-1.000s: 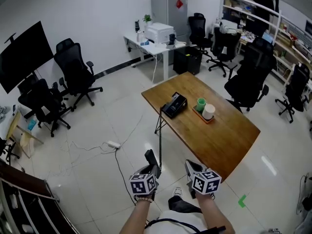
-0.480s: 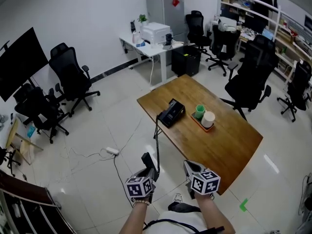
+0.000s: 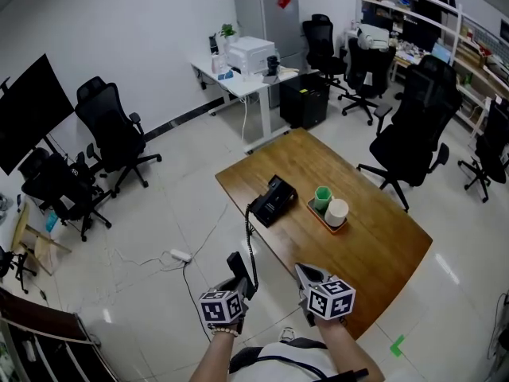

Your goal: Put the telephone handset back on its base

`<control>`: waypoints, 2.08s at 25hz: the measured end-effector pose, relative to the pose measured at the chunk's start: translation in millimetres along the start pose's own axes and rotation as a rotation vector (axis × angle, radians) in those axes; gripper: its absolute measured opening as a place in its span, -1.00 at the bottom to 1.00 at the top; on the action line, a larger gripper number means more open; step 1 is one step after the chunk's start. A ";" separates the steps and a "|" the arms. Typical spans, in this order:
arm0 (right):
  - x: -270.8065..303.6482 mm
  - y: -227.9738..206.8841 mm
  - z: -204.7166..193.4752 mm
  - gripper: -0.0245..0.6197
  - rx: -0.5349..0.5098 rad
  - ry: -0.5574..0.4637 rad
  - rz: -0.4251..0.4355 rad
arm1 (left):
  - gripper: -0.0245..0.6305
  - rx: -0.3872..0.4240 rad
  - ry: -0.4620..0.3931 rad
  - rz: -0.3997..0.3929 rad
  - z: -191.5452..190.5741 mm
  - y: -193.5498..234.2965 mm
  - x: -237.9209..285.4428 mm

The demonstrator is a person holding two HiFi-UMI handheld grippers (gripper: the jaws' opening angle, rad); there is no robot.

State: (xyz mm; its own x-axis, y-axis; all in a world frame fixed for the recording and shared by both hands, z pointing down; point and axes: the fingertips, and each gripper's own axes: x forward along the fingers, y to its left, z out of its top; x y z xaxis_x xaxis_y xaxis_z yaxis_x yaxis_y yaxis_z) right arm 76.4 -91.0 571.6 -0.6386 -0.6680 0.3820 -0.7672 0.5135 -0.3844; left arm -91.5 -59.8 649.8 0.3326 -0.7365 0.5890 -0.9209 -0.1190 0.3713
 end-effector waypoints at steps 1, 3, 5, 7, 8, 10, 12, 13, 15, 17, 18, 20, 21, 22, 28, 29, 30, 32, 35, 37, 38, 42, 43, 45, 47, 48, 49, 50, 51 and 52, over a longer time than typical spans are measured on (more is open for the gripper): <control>2.3 -4.5 3.2 -0.89 0.004 -0.003 0.002 | -0.71 0.003 0.001 0.003 3.1 -0.8 4.0; 7.1 -12.4 8.1 -0.89 0.013 -0.011 0.005 | -0.71 0.008 0.002 0.006 8.8 -1.9 10.9; 10.6 -17.2 9.7 -0.89 0.020 -0.012 0.007 | -0.71 0.012 0.007 0.005 12.7 -2.7 15.3; 13.0 -20.9 9.9 -0.89 0.025 -0.007 0.008 | -0.71 0.012 0.011 -0.002 16.1 -3.5 18.2; 14.3 -22.9 10.1 -0.89 0.027 -0.004 0.007 | -0.71 0.013 0.013 -0.006 18.0 -3.6 19.6; 18.0 -26.5 11.4 -0.89 0.030 -0.002 0.002 | -0.71 0.014 0.021 -0.019 21.4 -2.0 22.9; 23.1 -31.0 13.3 -0.89 0.033 -0.003 -0.004 | -0.71 0.012 0.031 -0.034 24.2 1.7 29.5; 26.1 -33.8 14.5 -0.89 0.033 -0.004 -0.009 | -0.71 0.011 0.037 -0.042 25.8 4.2 34.3; 33.3 -39.5 16.8 -0.89 0.034 -0.003 -0.020 | -0.71 0.012 0.050 -0.058 30.0 10.0 45.4; 43.0 -44.9 20.2 -0.89 0.038 -0.004 -0.037 | -0.71 0.017 0.063 -0.075 36.7 16.9 56.9; 48.6 -48.1 22.7 -0.89 0.043 -0.006 -0.048 | -0.71 0.021 0.070 -0.082 40.9 20.6 63.0; 60.4 -54.5 28.3 -0.89 0.054 -0.010 -0.072 | -0.71 0.029 0.087 -0.096 49.8 27.3 75.6; 66.8 -57.2 31.2 -0.89 0.059 -0.010 -0.084 | -0.71 0.032 0.096 -0.105 54.0 30.0 82.1; 73.6 -59.3 34.3 -0.89 0.065 -0.011 -0.093 | -0.71 0.033 0.107 -0.114 58.1 32.6 88.6; 113.9 -67.4 55.9 -0.89 0.102 -0.016 -0.137 | -0.71 0.059 0.204 -0.245 84.2 41.6 129.3; 119.4 -67.5 58.9 -0.89 0.106 -0.016 -0.145 | -0.71 0.070 0.228 -0.288 88.8 41.6 135.2; 125.0 -66.7 61.8 -0.89 0.110 -0.017 -0.151 | -0.71 0.092 0.252 -0.334 93.8 41.7 140.3; 136.9 -64.4 67.8 -0.89 0.116 -0.018 -0.162 | -0.71 0.155 0.298 -0.430 105.7 41.6 150.7; 153.2 -63.3 74.9 -0.89 0.133 -0.022 -0.186 | -0.71 0.236 0.382 -0.560 121.5 42.3 171.0; 160.8 -64.6 77.3 -0.89 0.141 -0.023 -0.211 | -0.71 0.295 0.445 -0.618 128.4 44.3 186.7; 164.1 -66.3 77.9 -0.89 0.144 -0.023 -0.226 | -0.71 0.322 0.473 -0.641 131.8 45.6 195.0; 173.6 -77.5 79.4 -0.89 0.182 -0.034 -0.293 | -0.71 0.390 0.563 -0.731 146.8 46.5 228.2; 174.5 -79.9 79.8 -0.89 0.195 -0.039 -0.310 | -0.71 0.408 0.586 -0.757 149.2 45.1 235.6; 175.0 -83.6 80.7 -0.89 0.215 -0.048 -0.342 | -0.71 0.437 0.631 -0.817 153.2 40.4 249.0; 175.6 -85.8 81.2 -0.89 0.228 -0.052 -0.369 | -0.71 0.454 0.670 -0.873 157.9 35.7 261.4; 176.5 -86.3 81.1 -0.89 0.233 -0.053 -0.380 | -0.71 0.457 0.690 -0.900 160.3 33.7 266.7; 177.7 -86.3 80.8 -0.89 0.238 -0.053 -0.389 | -0.71 0.457 0.714 -0.927 161.9 32.1 271.4; 179.0 -86.2 80.5 -0.89 0.242 -0.054 -0.398 | -0.71 0.460 0.737 -0.953 162.7 31.1 276.1; 180.2 -86.0 80.5 -0.89 0.245 -0.054 -0.407 | -0.71 0.467 0.758 -0.973 163.4 30.5 281.1; 181.2 -86.1 80.7 -0.89 0.249 -0.056 -0.416 | -0.71 0.477 0.776 -0.989 164.2 30.0 286.4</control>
State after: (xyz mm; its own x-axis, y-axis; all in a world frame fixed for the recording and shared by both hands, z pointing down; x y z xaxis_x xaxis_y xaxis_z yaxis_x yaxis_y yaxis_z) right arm 31.6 -299.7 606.0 -0.2716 -0.8206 0.5029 -0.9144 0.0572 -0.4007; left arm -57.3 -383.7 711.8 0.7768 0.3385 0.5310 -0.1564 -0.7131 0.6834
